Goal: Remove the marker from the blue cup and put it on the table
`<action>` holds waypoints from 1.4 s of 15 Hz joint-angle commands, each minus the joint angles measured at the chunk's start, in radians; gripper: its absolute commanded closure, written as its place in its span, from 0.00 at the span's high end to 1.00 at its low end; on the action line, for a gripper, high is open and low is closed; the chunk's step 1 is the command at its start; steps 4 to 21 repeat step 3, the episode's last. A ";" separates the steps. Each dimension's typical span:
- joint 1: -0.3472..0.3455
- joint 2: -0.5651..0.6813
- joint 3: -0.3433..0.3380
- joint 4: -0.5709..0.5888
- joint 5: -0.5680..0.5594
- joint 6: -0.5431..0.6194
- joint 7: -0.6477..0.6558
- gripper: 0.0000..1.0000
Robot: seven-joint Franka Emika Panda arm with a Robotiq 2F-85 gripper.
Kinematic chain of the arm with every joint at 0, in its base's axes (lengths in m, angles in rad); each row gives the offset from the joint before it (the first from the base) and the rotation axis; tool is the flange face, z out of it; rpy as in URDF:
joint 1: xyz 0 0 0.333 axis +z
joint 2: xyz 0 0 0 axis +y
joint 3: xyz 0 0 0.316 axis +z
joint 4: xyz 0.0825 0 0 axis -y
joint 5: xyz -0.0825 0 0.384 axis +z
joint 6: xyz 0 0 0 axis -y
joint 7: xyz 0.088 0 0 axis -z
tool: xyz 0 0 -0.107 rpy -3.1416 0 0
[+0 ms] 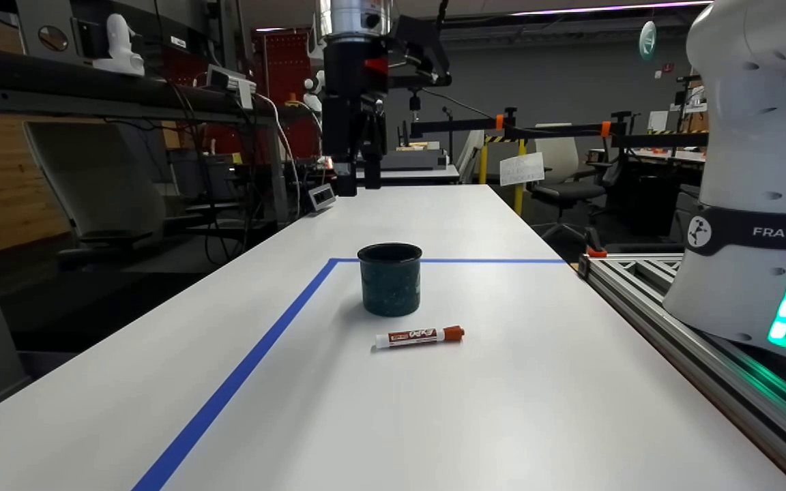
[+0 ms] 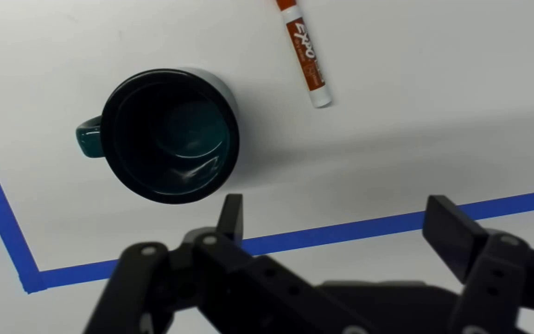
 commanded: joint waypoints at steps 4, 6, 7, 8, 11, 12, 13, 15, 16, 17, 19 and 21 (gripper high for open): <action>0.006 0.000 -0.006 0.001 -0.001 -0.002 0.001 1.00; 0.006 0.000 -0.006 0.001 -0.001 -0.002 0.001 1.00; 0.006 0.000 -0.006 0.001 -0.001 -0.002 0.001 1.00; 0.006 0.000 -0.006 0.001 -0.001 -0.002 0.001 1.00; 0.006 0.000 -0.006 0.001 -0.001 -0.002 0.001 1.00; 0.006 0.000 -0.006 0.001 -0.001 -0.002 0.001 1.00; 0.006 0.000 -0.006 0.001 -0.001 -0.002 0.001 1.00; 0.006 0.000 -0.006 0.001 -0.001 -0.002 0.001 1.00; 0.006 0.000 -0.006 0.001 -0.001 -0.002 0.001 1.00; 0.006 0.000 -0.006 0.001 -0.001 -0.002 0.001 1.00; 0.006 0.000 -0.006 0.001 -0.001 -0.002 0.001 1.00; 0.006 0.000 -0.006 0.001 -0.001 -0.002 0.001 1.00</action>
